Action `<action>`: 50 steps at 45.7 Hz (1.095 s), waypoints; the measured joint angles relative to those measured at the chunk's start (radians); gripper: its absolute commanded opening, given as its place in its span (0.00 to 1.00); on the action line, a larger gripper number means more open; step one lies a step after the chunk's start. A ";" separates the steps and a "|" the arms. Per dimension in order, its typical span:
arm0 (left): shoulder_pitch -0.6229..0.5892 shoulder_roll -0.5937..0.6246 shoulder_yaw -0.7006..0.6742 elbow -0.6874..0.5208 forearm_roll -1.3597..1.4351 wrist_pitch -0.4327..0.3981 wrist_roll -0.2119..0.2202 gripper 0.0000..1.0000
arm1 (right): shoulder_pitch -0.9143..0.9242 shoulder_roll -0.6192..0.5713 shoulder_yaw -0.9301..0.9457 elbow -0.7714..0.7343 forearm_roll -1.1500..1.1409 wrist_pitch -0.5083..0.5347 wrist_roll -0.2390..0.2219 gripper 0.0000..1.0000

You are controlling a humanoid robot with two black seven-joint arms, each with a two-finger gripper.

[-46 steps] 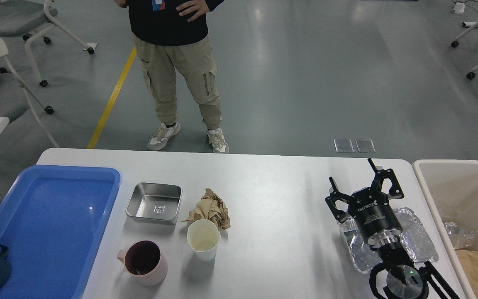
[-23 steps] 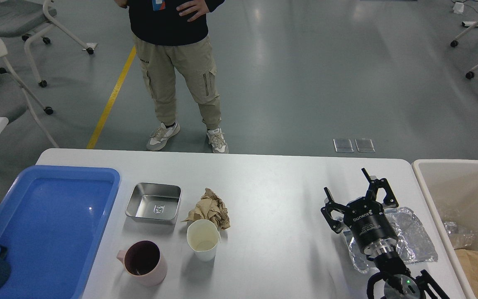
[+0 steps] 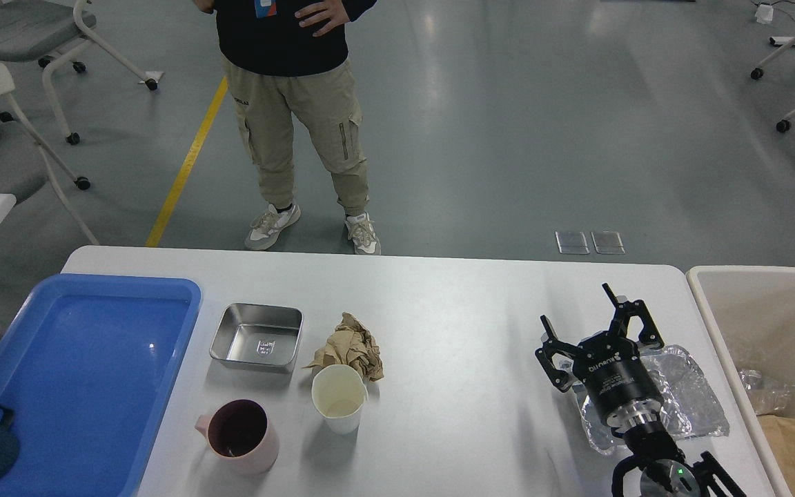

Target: Tidy desktop

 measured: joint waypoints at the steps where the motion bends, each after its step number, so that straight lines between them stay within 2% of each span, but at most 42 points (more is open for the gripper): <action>1: 0.000 -0.001 0.000 0.000 0.011 -0.002 0.000 0.97 | -0.001 0.000 0.000 0.000 0.000 0.000 0.000 1.00; 13: 0.000 -0.013 -0.005 0.007 0.059 0.004 0.000 0.97 | -0.008 0.000 0.000 0.000 -0.018 0.002 0.000 1.00; 21: 0.000 0.022 -0.013 0.023 -0.040 0.038 0.028 0.97 | -0.018 0.000 -0.001 0.002 -0.027 0.006 0.000 1.00; 33: 0.000 0.060 -0.013 0.054 -0.046 0.050 0.041 0.97 | -0.020 -0.014 -0.013 0.006 -0.029 0.006 -0.001 1.00; 43: 0.000 0.123 -0.012 0.110 0.025 0.041 0.042 0.97 | -0.017 -0.018 -0.016 0.006 -0.029 0.006 -0.002 1.00; 50: 0.000 0.228 -0.003 0.166 0.026 0.027 0.042 0.97 | -0.021 -0.017 -0.041 0.004 -0.029 0.006 -0.001 1.00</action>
